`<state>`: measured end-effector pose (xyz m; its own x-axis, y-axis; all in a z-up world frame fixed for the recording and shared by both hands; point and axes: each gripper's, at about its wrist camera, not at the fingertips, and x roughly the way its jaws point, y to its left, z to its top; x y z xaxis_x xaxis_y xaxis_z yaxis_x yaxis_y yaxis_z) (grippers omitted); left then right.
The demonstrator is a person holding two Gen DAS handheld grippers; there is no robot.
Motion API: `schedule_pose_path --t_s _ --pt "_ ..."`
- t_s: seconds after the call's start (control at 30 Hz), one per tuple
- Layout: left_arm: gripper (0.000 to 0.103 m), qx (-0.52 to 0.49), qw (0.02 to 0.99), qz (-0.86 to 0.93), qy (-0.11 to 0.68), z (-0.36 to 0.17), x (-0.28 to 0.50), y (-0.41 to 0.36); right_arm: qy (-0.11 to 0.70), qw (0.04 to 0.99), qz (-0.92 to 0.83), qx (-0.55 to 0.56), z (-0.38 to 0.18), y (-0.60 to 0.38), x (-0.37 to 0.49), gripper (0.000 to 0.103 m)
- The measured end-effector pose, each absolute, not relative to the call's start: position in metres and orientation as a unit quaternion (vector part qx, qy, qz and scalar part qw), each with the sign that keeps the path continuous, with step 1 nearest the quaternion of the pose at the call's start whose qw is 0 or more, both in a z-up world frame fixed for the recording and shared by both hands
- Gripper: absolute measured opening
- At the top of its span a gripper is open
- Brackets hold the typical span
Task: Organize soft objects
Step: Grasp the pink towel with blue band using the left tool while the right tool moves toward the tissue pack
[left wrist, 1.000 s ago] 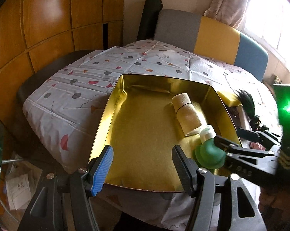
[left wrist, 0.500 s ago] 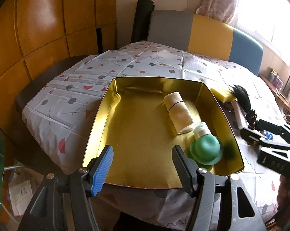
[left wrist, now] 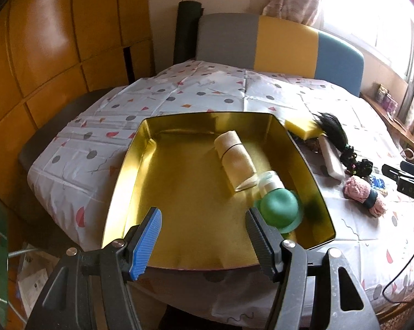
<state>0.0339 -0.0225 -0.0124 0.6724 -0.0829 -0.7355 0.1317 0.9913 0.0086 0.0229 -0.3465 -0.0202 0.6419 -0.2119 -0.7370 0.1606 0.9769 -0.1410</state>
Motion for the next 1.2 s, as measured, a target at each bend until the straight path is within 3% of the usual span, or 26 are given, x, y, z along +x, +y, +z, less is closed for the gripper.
schedule_pose_path --t_s 0.3,0.7,1.0,1.2 --pt "0.065 0.056 0.91 -0.095 0.4 -0.006 0.035 -0.058 0.412 0.884 -0.2 0.099 -0.04 -0.443 0.004 0.083" --pt "0.065 0.086 0.881 -0.236 0.402 0.014 0.04 -0.161 0.385 0.863 -0.25 0.211 -0.039 -0.487 -0.016 0.087" --pt "0.064 0.058 0.795 -0.314 0.515 -0.038 0.062 -0.258 0.379 0.857 -0.254 0.241 -0.04 -0.5 -0.022 0.088" --pt "0.065 -0.039 0.743 -0.288 0.603 -0.084 0.09 -0.295 0.379 0.854 -0.246 0.259 -0.042 -0.504 -0.022 0.089"
